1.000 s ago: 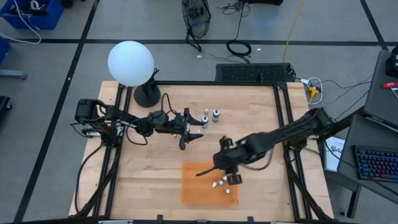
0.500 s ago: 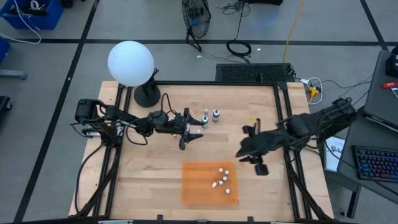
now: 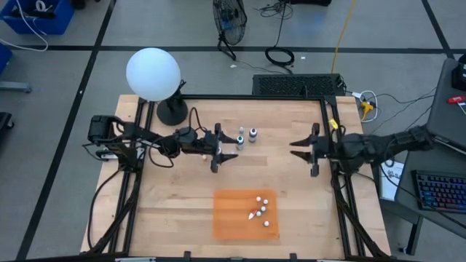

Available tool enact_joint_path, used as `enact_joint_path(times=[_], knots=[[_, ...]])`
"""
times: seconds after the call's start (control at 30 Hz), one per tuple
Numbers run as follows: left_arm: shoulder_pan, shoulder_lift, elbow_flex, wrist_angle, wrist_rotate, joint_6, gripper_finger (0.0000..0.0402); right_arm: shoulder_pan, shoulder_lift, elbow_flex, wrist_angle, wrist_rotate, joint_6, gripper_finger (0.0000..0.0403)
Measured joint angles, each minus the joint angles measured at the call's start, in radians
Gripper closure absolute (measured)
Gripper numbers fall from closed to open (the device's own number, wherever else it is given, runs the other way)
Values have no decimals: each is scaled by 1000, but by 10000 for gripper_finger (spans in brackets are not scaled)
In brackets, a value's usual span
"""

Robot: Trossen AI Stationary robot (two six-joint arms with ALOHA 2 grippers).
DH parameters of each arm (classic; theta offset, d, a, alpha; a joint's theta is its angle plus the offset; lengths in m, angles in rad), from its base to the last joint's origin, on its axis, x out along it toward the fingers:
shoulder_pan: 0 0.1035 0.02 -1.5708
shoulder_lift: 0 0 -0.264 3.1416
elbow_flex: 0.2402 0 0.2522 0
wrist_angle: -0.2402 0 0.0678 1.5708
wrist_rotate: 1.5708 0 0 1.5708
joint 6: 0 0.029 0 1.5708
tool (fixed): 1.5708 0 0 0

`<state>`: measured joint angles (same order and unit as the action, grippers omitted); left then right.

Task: Pick & Place food coloring
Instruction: Put the large green food coloring bottle into the orange container

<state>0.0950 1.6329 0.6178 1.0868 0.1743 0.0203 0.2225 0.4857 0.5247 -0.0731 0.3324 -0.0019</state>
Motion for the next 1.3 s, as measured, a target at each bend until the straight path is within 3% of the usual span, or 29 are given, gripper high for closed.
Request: enact_joint_path(times=[0.17,0.3,0.4,0.63,1.0,1.3], knots=[[44,-15,0,-38,1,-2,151,-177,-102,-133,87,-177,-4,292],[74,-99,0,-219,-25,-3,151,-309,-106,-203,159,-351,-3,293],[84,-198,-1,-393,-77,4,151,-400,-107,-262,244,-415,-8,291],[72,-358,0,-639,-123,26,151,-541,-194,-362,347,-416,-12,293],[38,-359,-1,-781,-124,-27,151,-564,-378,-474,307,-407,-104,293],[25,-360,-1,-801,-137,-68,151,-564,-392,-506,274,-228,-88,293]])
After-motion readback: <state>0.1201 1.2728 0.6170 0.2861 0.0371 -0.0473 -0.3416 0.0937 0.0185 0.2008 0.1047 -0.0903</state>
